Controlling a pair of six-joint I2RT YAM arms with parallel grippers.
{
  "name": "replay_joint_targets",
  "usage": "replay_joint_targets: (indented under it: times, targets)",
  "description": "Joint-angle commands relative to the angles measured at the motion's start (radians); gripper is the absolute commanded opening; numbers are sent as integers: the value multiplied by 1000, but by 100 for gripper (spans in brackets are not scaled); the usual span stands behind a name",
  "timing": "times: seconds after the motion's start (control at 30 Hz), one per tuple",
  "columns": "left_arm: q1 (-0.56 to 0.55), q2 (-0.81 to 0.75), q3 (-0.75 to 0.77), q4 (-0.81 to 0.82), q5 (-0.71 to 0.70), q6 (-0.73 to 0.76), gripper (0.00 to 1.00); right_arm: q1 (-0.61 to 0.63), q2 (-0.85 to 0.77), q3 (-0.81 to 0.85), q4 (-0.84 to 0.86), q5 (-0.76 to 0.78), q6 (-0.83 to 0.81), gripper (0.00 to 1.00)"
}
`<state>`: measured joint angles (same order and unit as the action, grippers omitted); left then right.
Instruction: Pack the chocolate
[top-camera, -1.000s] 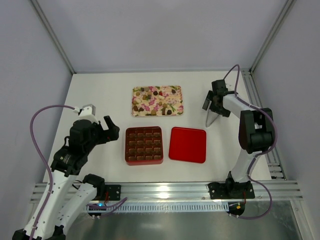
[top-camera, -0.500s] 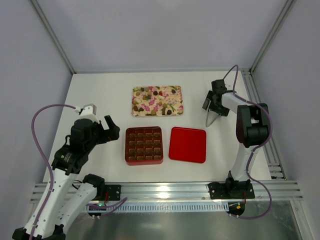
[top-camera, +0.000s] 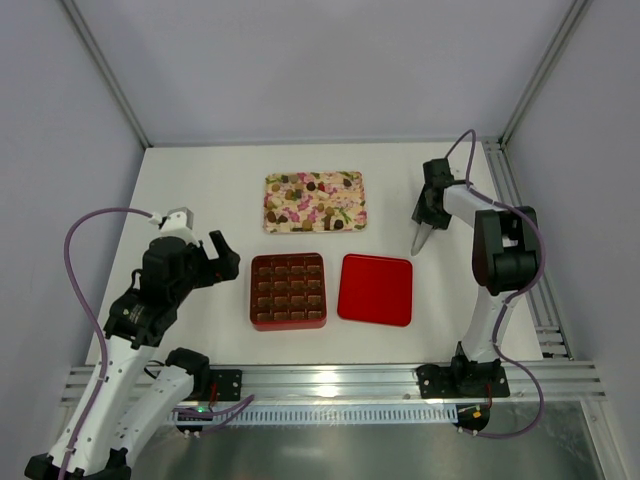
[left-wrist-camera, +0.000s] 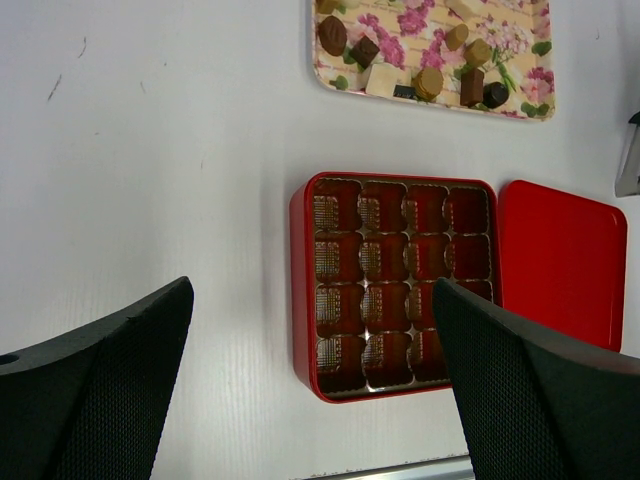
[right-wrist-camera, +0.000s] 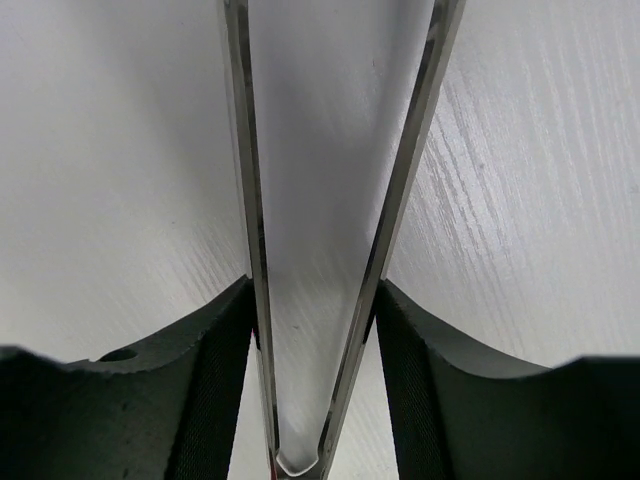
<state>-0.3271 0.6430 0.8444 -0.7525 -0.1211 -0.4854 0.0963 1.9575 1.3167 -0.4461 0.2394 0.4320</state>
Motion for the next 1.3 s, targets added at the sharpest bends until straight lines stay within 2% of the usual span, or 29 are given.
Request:
replay_joint_targets:
  times: [0.0, 0.13, 0.5, 0.77, 1.07, 1.27]
  targets:
    - [3, 1, -1, 31, -14, 13, 100, 13, -91, 52, -23, 4, -29, 52]
    - [3, 4, -1, 30, -17, 13, 100, 32, -152, 108, -78, -11, -50, 52]
    - [3, 6, -1, 27, -20, 11, 100, 101, -311, 105, -126, -94, -76, 50]
    - [3, 3, -1, 28, -28, 8, 100, 222, -423, 110, -180, -159, -87, 47]
    - [3, 6, -1, 24, -38, 5, 100, 411, -433, 122, -203, -201, -82, 44]
    - [3, 14, -1, 24, -38, 5, 100, 516, -353, 174, -213, -183, -96, 42]
